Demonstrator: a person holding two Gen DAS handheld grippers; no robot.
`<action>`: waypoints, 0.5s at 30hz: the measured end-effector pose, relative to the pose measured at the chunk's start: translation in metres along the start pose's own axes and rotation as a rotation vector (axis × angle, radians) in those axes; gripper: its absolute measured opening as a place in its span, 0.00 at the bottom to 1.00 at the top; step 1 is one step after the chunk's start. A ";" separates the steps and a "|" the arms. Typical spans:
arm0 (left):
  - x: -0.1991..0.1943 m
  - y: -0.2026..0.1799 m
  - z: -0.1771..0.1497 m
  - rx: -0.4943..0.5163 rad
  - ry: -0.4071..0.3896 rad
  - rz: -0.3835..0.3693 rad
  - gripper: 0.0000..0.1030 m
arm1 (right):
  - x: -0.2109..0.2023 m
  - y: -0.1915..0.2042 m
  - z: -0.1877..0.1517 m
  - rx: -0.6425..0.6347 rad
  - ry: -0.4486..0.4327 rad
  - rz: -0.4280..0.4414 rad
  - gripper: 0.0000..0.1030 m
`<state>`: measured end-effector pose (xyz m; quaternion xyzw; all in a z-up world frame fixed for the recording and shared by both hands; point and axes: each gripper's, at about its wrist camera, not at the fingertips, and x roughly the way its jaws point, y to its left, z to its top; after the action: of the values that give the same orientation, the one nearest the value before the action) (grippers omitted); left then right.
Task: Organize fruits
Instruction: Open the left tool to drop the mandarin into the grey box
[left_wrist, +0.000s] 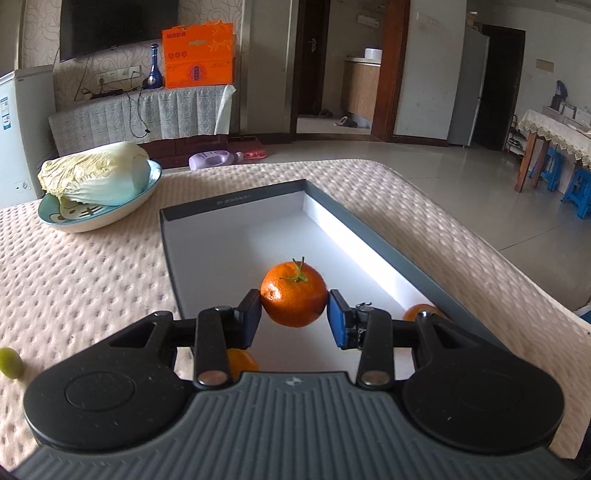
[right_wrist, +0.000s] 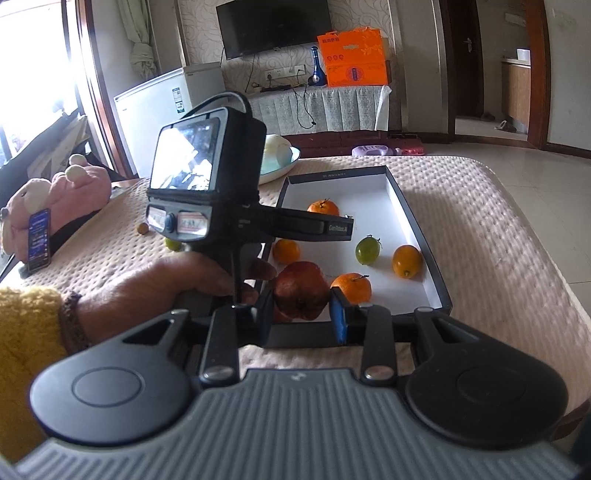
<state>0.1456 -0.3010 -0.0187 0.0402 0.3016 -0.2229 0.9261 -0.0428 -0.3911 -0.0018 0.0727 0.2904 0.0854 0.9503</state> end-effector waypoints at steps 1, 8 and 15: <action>-0.002 -0.001 0.000 0.005 -0.011 -0.007 0.53 | 0.001 -0.001 0.001 0.002 -0.001 -0.002 0.34; -0.018 0.001 0.003 0.010 -0.065 -0.024 0.68 | 0.007 -0.003 0.002 0.016 -0.014 -0.029 0.34; -0.037 0.021 0.004 -0.055 -0.098 0.030 0.68 | 0.023 -0.011 0.015 0.062 -0.049 -0.082 0.34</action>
<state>0.1298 -0.2686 0.0047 0.0081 0.2612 -0.2025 0.9438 -0.0138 -0.3984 -0.0042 0.0923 0.2721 0.0356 0.9572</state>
